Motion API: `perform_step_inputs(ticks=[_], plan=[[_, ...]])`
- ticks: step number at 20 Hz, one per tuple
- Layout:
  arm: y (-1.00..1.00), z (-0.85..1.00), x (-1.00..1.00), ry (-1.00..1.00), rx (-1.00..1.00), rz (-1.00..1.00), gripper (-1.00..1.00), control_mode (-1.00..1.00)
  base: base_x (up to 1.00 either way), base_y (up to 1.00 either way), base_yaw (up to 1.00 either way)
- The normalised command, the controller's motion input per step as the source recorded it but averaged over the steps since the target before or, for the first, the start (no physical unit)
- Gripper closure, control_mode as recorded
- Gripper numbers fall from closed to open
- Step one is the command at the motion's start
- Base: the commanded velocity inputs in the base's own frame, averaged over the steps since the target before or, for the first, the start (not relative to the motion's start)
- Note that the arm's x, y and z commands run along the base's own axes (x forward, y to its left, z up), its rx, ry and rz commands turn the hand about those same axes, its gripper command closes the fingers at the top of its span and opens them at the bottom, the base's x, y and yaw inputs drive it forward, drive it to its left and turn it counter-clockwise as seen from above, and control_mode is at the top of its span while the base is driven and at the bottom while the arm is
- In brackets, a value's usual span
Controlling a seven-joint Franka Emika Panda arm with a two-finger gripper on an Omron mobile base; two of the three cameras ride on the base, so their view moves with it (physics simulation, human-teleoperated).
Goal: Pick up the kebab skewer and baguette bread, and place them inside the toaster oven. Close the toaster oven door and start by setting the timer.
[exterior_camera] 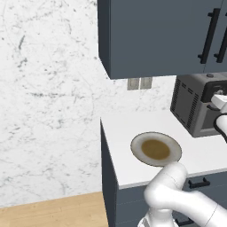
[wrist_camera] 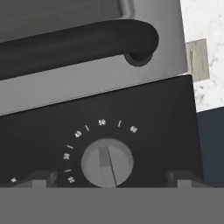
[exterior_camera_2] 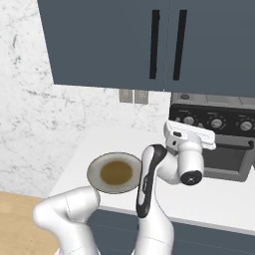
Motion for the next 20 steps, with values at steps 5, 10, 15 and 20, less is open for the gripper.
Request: perform_step_inputs(ticks=[5,10,15,20], plan=[[-0.12,-0.07,0.10,-0.03,-0.03,0.00,-1.00,-1.00,0.00,0.00,0.00],[-0.03,-0.10,0.08,-0.03,-0.06,0.00,-1.00,-1.00,0.00,0.00,0.00],[-0.09,-0.03,0.07,-0.02,-0.04,0.00,-1.00,-1.00,0.00,0.00,0.00],[-0.16,0.00,0.06,-0.03,0.00,0.00,1.00,-1.00,0.00,0.00,0.00]])
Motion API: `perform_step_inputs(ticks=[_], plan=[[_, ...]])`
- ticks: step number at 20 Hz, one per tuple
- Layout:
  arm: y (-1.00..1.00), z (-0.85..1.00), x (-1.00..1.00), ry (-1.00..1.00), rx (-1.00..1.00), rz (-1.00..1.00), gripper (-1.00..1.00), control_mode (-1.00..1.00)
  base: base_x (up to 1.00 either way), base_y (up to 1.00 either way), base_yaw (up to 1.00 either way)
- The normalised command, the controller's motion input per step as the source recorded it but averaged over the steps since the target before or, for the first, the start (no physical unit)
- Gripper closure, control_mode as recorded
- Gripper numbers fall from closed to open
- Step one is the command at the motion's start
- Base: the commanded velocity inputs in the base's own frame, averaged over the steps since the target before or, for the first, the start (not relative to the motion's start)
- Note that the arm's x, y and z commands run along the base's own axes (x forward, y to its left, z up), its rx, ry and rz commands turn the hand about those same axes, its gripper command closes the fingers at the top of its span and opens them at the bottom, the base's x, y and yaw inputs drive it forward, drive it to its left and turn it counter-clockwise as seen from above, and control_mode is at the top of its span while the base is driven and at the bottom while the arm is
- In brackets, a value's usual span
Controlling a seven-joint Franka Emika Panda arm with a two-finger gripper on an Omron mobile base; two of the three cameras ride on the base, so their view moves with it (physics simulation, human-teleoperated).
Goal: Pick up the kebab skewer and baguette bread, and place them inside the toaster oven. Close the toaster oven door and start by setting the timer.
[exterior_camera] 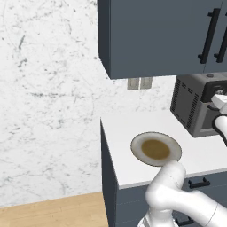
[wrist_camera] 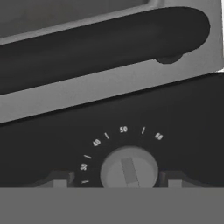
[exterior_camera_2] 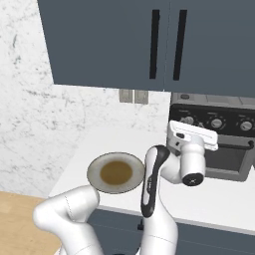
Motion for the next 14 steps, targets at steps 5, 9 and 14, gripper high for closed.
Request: perform_step_inputs(ticks=[5,9,14], plan=[[-0.09,0.00,0.12,-0.01,-0.03,0.00,1.00,-1.00,0.00,0.00,0.00],[-0.08,-0.01,0.12,0.00,-0.06,0.00,1.00,-1.00,0.00,0.00,0.00],[-0.01,0.00,0.03,0.00,-0.09,0.00,1.00,-1.00,0.00,0.00,0.00]])
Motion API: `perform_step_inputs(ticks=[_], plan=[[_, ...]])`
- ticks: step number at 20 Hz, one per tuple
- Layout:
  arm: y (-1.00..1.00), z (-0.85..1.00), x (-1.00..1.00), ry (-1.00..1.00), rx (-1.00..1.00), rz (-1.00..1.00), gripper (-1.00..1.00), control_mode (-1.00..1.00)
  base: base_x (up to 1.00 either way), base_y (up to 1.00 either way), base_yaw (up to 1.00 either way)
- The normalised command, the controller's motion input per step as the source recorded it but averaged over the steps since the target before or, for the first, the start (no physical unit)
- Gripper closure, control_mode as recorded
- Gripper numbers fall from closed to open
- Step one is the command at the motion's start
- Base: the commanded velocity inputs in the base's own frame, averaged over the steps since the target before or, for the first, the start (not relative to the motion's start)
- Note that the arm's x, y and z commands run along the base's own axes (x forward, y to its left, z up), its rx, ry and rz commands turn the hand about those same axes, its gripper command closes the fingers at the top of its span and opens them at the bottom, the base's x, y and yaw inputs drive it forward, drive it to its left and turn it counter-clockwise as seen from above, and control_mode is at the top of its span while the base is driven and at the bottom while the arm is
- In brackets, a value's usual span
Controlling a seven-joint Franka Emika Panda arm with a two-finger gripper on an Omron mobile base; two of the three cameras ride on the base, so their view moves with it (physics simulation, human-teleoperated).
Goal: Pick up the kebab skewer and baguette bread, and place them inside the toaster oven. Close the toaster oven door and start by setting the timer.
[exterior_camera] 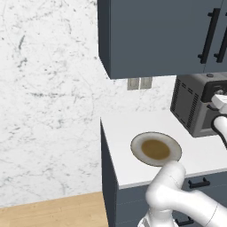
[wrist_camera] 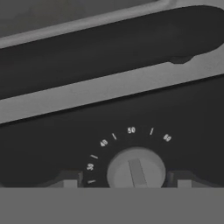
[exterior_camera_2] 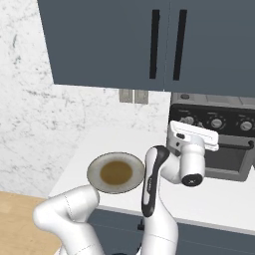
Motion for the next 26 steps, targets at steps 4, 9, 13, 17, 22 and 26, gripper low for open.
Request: perform_step_inputs(ticks=[4,9,13,17,22,26], plan=[[0.00,0.00,0.00,0.00,-0.11,0.00,1.00,-1.00,0.00,0.00,0.00],[0.00,0.01,0.00,0.00,-0.14,-0.01,1.00,-1.00,0.00,0.00,0.00],[-0.02,0.00,0.00,0.00,-0.07,-0.05,1.00,-1.00,0.00,0.00,0.00],[-0.38,0.00,-0.03,0.01,0.20,-0.10,1.00,-1.00,0.00,0.00,0.00],[-0.64,0.00,-0.06,0.05,0.41,-0.01,1.00,-1.00,0.00,0.00,0.00],[-0.42,0.02,0.00,0.26,0.32,0.00,1.00,-1.00,0.00,0.00,0.00]])
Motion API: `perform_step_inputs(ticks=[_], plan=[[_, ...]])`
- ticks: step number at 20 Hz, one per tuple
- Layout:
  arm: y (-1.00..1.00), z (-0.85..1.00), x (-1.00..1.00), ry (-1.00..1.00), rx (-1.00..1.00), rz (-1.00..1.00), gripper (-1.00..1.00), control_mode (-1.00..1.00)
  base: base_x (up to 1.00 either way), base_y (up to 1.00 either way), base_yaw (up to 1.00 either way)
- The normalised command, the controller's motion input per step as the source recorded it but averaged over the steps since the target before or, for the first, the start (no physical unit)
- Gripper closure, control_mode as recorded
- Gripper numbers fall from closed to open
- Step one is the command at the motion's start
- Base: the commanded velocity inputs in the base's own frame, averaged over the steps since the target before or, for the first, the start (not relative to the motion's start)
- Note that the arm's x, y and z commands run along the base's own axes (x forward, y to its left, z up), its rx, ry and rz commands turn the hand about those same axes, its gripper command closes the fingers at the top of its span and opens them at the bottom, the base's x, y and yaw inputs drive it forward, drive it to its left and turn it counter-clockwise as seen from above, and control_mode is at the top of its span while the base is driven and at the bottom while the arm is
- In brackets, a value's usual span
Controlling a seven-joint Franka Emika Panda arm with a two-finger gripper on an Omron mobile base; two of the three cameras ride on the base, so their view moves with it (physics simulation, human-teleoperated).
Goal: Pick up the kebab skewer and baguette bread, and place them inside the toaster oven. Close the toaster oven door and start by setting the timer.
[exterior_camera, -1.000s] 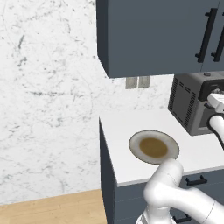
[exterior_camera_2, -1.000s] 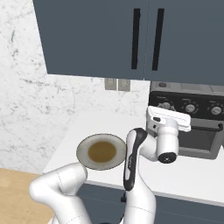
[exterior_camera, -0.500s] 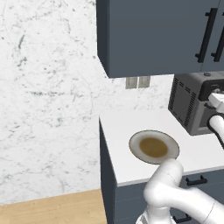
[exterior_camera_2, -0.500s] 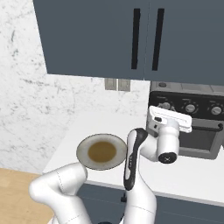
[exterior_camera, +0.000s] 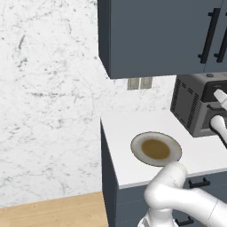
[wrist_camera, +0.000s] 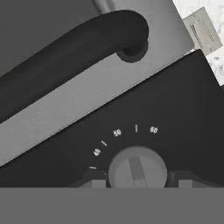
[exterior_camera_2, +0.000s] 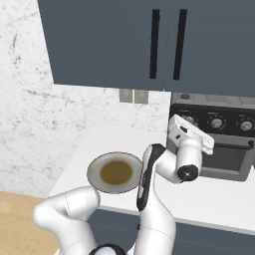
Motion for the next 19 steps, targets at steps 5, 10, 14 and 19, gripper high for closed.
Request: perform_step_inputs(ticks=[5,10,14,19], plan=[[-0.47,0.05,0.00,0.45,0.26,0.00,1.00,-1.00,0.00,0.00,0.00],[-0.50,0.01,0.00,0.51,0.32,0.01,1.00,-1.00,0.00,0.00,0.00],[-0.46,0.00,0.00,0.49,0.35,0.05,1.00,-1.00,0.00,0.00,0.00],[-0.55,0.00,0.00,0.41,0.44,0.08,1.00,-1.00,0.00,0.00,0.00]])
